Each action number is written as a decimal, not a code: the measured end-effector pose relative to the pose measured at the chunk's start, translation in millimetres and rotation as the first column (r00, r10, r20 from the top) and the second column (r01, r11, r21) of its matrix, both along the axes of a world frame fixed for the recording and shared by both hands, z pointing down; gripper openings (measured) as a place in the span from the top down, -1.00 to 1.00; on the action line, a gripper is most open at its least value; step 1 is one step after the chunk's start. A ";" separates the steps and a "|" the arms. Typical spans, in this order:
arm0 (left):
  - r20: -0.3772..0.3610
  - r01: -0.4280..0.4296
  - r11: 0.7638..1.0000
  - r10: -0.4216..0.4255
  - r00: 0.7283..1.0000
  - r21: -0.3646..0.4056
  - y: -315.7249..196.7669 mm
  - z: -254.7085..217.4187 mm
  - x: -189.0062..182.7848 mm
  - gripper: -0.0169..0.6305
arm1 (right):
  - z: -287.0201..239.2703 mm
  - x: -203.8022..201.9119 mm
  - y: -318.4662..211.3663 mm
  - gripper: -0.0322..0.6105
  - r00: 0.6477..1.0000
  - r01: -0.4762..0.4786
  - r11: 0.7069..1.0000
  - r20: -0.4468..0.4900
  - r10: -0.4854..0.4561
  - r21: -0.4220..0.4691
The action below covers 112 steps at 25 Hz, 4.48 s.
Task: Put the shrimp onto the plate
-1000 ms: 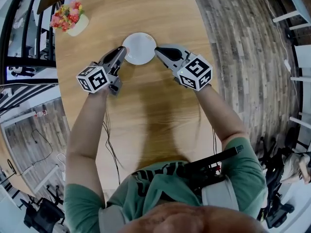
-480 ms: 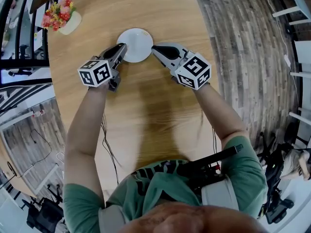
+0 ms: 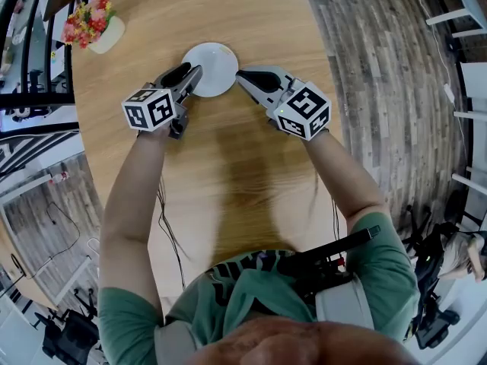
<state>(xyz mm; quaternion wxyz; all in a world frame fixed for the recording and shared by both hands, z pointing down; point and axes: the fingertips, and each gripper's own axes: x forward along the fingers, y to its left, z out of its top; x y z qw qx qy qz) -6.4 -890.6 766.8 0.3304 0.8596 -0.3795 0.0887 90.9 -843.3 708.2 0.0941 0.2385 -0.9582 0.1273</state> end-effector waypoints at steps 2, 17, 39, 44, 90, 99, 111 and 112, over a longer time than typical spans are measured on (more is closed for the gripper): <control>0.000 0.001 1.000 -0.001 1.000 0.009 -1.0 -1.0 -0.4 0.36 | -1.1 -1.5 -0.1 0.88 1.000 0.003 1.000 0.002 -0.003 0.001; -0.023 -0.006 0.999 0.007 1.000 0.044 6.4 -22.5 3.4 0.33 | -13.7 0.1 7.2 0.88 1.000 -0.005 1.000 -0.006 0.005 0.006; -0.170 0.101 0.985 -0.076 0.983 0.141 198.4 -141.9 -42.9 0.93 | -58.9 22.6 104.9 0.88 0.996 -0.088 0.992 0.018 0.090 -0.091; -0.161 0.094 0.976 -0.063 0.985 0.195 249.6 -188.1 -68.7 0.93 | -87.4 11.9 135.3 0.88 0.997 -0.069 0.995 0.024 0.072 -0.078; -0.173 0.034 0.898 0.047 0.984 0.438 607.3 -359.9 28.8 0.93 | -285.0 174.0 506.0 0.88 1.000 -0.029 0.988 0.010 0.027 0.150; -0.141 -0.005 0.926 0.063 0.988 0.377 655.7 -352.6 123.2 0.93 | -262.2 248.8 575.3 0.88 0.995 0.025 0.997 0.095 -0.031 0.073; -0.114 -0.028 0.907 0.083 0.990 0.421 697.1 -370.2 73.9 0.93 | -282.8 176.3 618.5 0.88 0.987 0.094 0.990 0.123 -0.107 0.107; -0.115 -0.029 0.903 0.086 0.990 0.429 703.0 -371.0 56.8 0.93 | -286.2 160.2 623.0 0.88 0.988 0.092 0.989 0.116 -0.105 0.113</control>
